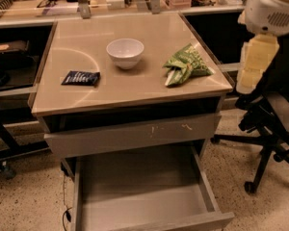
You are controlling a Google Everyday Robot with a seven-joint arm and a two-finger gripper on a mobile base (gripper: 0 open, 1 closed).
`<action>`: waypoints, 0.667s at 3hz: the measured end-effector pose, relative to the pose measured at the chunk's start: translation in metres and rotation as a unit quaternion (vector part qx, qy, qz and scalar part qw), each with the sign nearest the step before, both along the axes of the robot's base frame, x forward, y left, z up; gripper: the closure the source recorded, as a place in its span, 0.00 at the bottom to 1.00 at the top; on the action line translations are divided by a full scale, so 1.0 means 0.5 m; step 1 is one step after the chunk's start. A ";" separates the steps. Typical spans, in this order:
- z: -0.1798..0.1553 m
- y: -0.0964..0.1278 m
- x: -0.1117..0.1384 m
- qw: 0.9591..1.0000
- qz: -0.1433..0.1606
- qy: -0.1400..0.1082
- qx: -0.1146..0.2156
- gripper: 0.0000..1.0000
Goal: Place green jalapeno chip bag into middle drawer
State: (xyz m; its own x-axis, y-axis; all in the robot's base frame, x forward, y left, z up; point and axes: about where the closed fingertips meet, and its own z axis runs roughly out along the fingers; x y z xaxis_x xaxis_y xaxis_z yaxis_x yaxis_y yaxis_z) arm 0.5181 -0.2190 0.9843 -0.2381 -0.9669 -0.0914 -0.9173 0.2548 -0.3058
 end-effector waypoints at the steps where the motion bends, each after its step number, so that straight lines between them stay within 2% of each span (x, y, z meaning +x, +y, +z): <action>1: 0.000 0.002 0.101 1.000 0.006 -0.003 -0.029 0.00; 2: -0.027 0.030 0.204 0.999 0.025 -0.007 -0.045 0.00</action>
Offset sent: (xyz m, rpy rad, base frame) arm 0.1315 0.0190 -0.0315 -0.1630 0.0936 0.0795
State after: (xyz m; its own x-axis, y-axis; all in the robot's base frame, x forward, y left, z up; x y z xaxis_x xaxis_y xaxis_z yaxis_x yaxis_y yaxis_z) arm 0.6200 -0.2041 0.9710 -0.1889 -0.9820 -0.0058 -0.9240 0.1797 -0.3377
